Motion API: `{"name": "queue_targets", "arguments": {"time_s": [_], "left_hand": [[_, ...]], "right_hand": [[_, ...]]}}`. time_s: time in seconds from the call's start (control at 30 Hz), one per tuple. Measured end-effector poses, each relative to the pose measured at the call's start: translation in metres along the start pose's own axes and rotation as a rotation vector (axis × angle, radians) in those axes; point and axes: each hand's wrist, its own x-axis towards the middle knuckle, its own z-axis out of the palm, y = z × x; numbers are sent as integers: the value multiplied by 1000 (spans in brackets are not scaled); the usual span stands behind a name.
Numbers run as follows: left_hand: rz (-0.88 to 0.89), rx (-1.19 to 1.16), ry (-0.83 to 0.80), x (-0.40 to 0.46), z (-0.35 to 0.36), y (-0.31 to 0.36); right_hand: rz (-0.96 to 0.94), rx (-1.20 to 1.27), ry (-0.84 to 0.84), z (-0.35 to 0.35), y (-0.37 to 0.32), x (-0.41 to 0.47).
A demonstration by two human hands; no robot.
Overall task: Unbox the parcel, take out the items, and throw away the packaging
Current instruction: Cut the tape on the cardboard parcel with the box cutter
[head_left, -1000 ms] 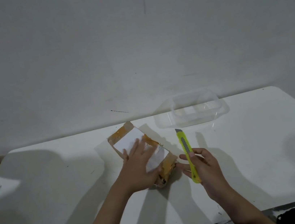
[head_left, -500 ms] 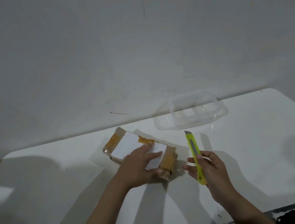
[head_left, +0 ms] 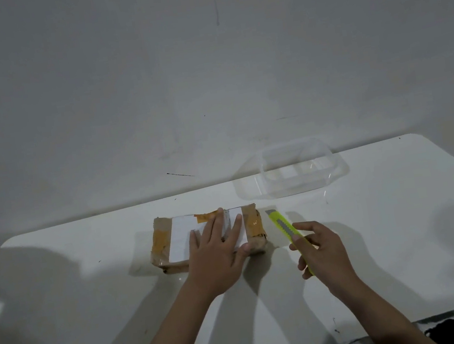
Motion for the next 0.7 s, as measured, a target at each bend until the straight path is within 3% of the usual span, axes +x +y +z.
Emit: {"name": "queue_targets", "arguments": {"time_s": [0.43, 0.7], "left_hand": [[-40, -26, 1, -1, 9, 0], [-141, 36, -42, -1, 9, 14]], "right_hand": [[-90, -222, -21, 0, -13, 14], [-290, -483, 17, 0, -23, 5]]}}
